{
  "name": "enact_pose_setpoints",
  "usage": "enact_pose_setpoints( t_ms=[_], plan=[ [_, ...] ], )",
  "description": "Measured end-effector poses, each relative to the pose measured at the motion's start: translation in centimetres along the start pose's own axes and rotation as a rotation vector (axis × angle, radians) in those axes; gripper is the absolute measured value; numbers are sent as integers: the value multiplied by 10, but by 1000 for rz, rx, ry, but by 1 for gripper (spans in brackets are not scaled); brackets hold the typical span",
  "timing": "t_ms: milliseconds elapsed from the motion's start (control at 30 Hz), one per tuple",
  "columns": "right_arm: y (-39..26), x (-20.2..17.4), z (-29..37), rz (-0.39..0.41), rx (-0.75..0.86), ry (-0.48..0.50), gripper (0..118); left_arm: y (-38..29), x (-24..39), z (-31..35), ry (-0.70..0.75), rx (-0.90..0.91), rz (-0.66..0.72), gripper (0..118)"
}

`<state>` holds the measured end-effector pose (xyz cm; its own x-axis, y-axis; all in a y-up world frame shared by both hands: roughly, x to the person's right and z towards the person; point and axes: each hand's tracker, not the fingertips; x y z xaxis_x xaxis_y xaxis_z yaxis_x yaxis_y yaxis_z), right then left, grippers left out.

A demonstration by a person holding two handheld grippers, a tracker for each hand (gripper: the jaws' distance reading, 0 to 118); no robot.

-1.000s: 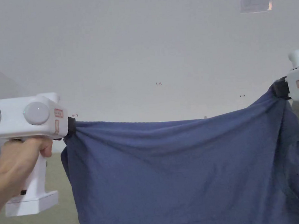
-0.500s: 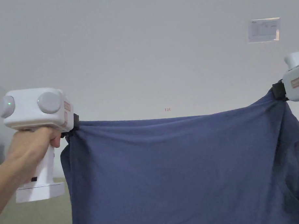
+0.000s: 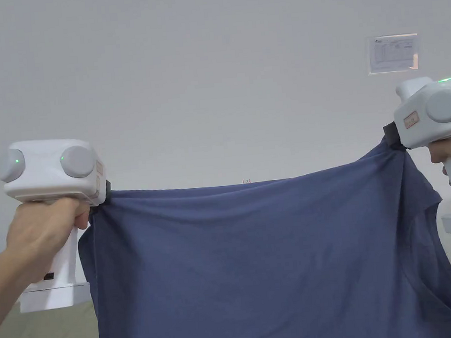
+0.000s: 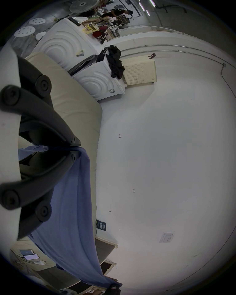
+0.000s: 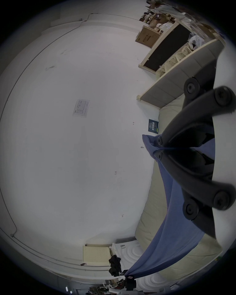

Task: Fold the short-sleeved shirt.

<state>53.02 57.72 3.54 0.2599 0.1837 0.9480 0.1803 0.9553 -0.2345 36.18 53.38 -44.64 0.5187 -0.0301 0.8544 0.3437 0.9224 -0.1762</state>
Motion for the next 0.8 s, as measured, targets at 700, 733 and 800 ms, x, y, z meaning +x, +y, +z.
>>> enact_pose_setpoints(
  t_ms=[700, 733, 800],
  plan=[
    [10, -36, -176, -24, 4, -33, 3, 12, 55, -192, 122, -5, -2, 0],
    [3, -41, -184, -6, -12, -46, 3, 6, 56, -202, 116, -9, -1, 0],
    [-17, -46, -201, 35, -47, -60, 3, -9, 62, -220, 119, -29, -29, 0]
  ],
)
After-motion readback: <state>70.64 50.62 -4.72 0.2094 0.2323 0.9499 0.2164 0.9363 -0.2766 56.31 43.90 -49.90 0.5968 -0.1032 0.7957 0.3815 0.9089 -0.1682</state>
